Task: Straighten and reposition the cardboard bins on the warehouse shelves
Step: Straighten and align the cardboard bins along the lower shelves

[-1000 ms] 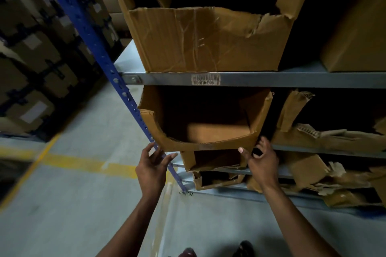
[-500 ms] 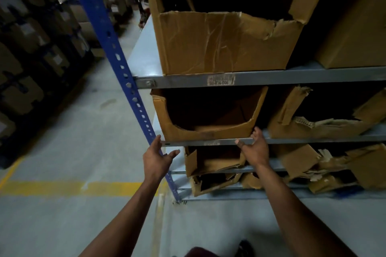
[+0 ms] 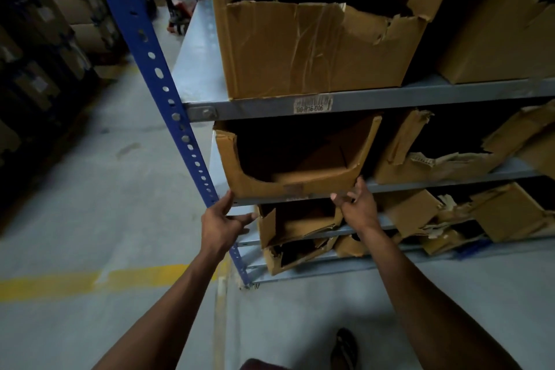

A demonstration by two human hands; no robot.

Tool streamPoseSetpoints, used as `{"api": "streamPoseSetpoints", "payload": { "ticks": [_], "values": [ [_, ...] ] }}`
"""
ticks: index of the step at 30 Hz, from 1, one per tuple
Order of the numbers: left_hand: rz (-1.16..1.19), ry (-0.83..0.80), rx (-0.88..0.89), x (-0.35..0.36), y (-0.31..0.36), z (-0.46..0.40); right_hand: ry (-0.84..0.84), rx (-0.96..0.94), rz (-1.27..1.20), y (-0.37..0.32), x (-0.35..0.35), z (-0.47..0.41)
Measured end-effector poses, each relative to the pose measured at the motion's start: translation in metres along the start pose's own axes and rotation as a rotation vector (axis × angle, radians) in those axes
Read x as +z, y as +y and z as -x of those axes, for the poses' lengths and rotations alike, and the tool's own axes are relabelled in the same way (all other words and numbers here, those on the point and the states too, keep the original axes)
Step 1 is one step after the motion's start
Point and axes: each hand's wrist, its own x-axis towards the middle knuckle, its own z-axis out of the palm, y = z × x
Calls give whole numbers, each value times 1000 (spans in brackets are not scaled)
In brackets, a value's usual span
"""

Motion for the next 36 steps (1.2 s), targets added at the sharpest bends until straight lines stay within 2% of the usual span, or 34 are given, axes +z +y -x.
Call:
{"api": "streamPoseSetpoints", "payload": {
  "ticks": [9,14,17,20,26,31,36],
  "values": [
    [-47,83,-8,12,-11,-4,-29,25,120,6,-12,-28],
    [-136,211,32,20,-6,-10,-83,25,132,13,-18,-32],
    [-107,135,28,36,-3,-7,-93,26,137,18,-20,-33],
    [-53,148,11,46,3,-1,-99,-8,201,20,-20,-35],
    [-8,66,-46,43,-5,5,-45,-69,310,12,-21,-33],
    [19,-9,-58,44,-8,5,-63,-62,329,10,-20,-32],
    [-57,-52,-50,37,-13,0,-108,-39,296,17,-16,-30]
  ]
}}
